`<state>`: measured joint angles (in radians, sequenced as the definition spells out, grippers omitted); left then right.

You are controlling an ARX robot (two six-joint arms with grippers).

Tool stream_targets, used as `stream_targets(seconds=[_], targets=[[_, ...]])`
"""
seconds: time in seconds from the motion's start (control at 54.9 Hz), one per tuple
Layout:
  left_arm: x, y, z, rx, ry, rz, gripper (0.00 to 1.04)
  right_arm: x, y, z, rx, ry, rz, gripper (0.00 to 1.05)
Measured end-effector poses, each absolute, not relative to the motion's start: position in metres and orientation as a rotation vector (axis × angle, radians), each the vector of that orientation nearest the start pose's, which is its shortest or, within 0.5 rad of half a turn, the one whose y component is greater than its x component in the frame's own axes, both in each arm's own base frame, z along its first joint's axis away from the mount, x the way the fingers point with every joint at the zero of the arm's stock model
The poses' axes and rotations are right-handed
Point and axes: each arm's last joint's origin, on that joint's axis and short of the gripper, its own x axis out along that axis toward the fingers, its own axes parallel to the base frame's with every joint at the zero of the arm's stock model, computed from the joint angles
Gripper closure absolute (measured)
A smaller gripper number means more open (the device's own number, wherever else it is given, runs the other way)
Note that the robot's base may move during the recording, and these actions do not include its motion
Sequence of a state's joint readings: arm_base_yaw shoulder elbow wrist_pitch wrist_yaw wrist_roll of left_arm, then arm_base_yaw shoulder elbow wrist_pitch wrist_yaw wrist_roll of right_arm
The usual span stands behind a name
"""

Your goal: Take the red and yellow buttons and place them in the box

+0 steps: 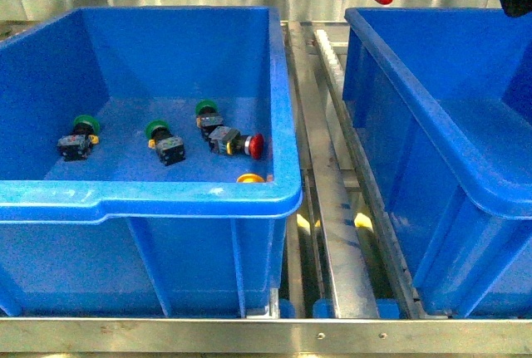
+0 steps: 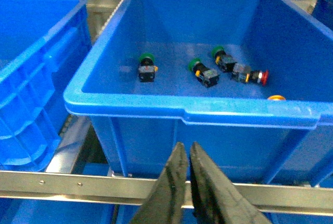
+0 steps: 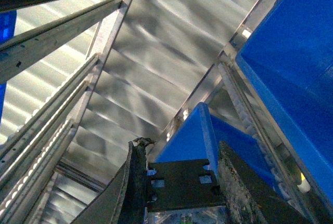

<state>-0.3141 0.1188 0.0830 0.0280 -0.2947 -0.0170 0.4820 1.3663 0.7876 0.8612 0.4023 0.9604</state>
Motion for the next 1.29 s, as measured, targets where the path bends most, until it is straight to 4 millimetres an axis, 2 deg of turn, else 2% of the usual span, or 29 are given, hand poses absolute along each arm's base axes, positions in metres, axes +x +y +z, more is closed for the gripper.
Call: stream_targets(seconds=[0.365, 0.437, 0.729, 0.766, 0.93, 1.057, 1.221, 1.294], targets=[[0.098, -0.005, 0.178, -0.011, -0.005, -0.038, 1.02, 0.260, 0.125, 0.309, 1.030, -0.201, 0.190, 0.75], [0.097, 0.000, 0.172, -0.011, -0.007, 0.006, 1.02, 0.258, 0.124, 0.309, 1.023, -0.198, 0.187, 0.75], [0.097, 0.000, 0.170, -0.009, -0.007, -0.005, 1.02, 0.257, 0.124, 0.309, 1.008, -0.202, 0.165, 0.75], [0.097, 0.000, 0.170, -0.010, -0.007, -0.005, 0.99, 0.257, 0.124, 0.309, 1.005, -0.202, 0.162, 0.75], [0.097, 0.000, 0.170, -0.010, -0.007, -0.005, 0.72, 0.257, 0.126, 0.308, 0.972, -0.188, 0.151, 0.75], [0.097, 0.000, 0.170, -0.009, -0.007, -0.005, 0.46, 0.256, 0.128, 0.308, 0.952, -0.187, 0.153, 0.75], [0.097, 0.000, 0.170, -0.008, -0.007, -0.004, 0.06, 0.255, 0.128, 0.310, 0.938, -0.204, 0.145, 0.75], [0.097, 0.000, 0.170, -0.007, -0.007, -0.004, 0.08, 0.254, 0.131, 0.311, 0.903, -0.200, 0.146, 0.75]])
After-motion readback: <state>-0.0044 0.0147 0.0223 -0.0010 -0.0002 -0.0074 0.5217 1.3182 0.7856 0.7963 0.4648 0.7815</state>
